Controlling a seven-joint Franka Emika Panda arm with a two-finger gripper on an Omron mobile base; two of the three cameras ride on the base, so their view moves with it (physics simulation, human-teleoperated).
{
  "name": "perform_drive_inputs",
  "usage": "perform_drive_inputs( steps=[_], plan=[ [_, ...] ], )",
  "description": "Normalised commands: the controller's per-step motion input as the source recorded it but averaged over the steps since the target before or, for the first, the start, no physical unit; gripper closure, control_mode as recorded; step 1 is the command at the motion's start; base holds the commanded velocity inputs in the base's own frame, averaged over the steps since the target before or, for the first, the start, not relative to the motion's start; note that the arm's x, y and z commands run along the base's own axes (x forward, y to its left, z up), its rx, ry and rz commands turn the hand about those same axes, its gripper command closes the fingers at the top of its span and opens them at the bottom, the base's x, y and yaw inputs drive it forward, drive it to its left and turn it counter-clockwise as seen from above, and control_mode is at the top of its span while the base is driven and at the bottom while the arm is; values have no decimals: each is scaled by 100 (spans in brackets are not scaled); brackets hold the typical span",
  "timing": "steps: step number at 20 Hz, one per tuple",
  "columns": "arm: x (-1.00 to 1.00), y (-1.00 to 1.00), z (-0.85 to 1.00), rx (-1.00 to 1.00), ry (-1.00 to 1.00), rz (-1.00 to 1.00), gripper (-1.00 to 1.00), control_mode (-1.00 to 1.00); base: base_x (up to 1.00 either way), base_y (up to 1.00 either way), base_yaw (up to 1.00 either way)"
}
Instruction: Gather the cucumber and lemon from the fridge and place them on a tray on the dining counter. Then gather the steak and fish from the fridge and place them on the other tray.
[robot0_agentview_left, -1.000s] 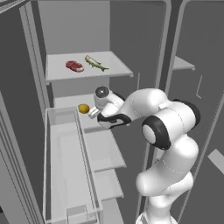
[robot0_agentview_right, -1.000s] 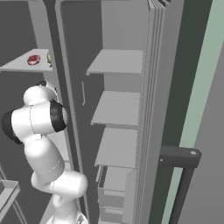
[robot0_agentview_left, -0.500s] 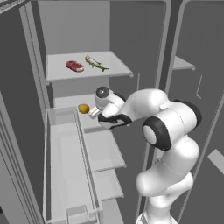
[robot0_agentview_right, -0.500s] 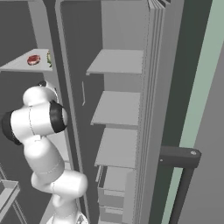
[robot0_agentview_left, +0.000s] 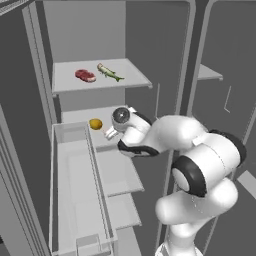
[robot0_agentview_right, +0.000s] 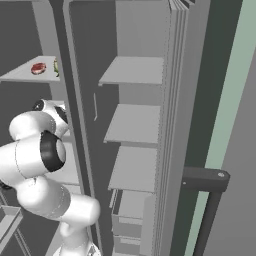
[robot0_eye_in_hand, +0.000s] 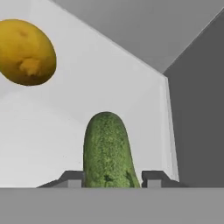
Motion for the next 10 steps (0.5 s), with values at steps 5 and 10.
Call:
perform_drive_inputs(
  steps=[5, 10],
  plan=[
    [-66, -10, 49, 3, -10, -1, 100, -100, 0, 0, 0],
    [-59, -3, 87, 7, 0, -4, 100, -100, 0, 0, 0]
  ],
)
